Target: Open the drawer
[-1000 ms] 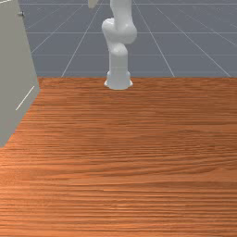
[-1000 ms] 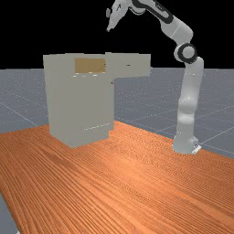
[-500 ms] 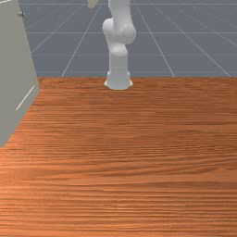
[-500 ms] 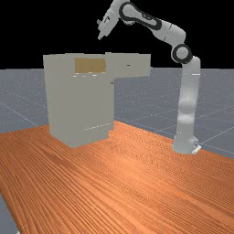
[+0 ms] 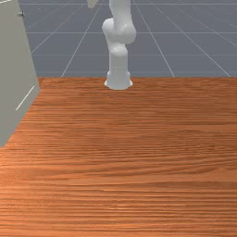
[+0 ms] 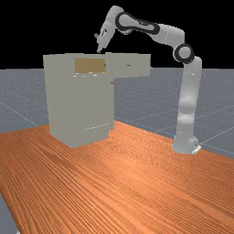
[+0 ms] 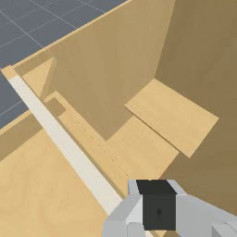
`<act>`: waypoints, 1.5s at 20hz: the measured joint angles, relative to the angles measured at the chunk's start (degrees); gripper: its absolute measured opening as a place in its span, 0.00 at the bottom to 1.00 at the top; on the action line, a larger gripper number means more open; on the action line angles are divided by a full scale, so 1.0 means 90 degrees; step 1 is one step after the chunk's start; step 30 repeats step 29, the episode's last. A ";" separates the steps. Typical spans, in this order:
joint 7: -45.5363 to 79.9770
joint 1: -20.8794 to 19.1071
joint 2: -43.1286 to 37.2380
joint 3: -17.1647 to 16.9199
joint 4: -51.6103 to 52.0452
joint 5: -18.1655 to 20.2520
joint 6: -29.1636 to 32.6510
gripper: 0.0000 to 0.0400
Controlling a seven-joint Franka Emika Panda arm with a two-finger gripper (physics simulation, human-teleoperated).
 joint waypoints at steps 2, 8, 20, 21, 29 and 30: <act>0.0004 0.0034 -0.0052 0.0083 -0.0154 -0.0016 0.0059 0.00; -0.0075 0.0030 -0.0344 0.0264 -0.0509 -0.0033 0.0244 0.16; -0.0053 0.0120 -0.0727 0.0827 -0.1437 0.0213 0.0637 0.05; 0.0009 0.0118 -0.0735 0.0864 -0.1475 0.0083 0.0696 0.03; 0.0599 0.0314 -0.1427 0.1636 -0.2664 0.0116 0.1040 0.05; 0.0599 0.0314 -0.1427 0.1636 -0.2664 0.0116 0.1040 0.05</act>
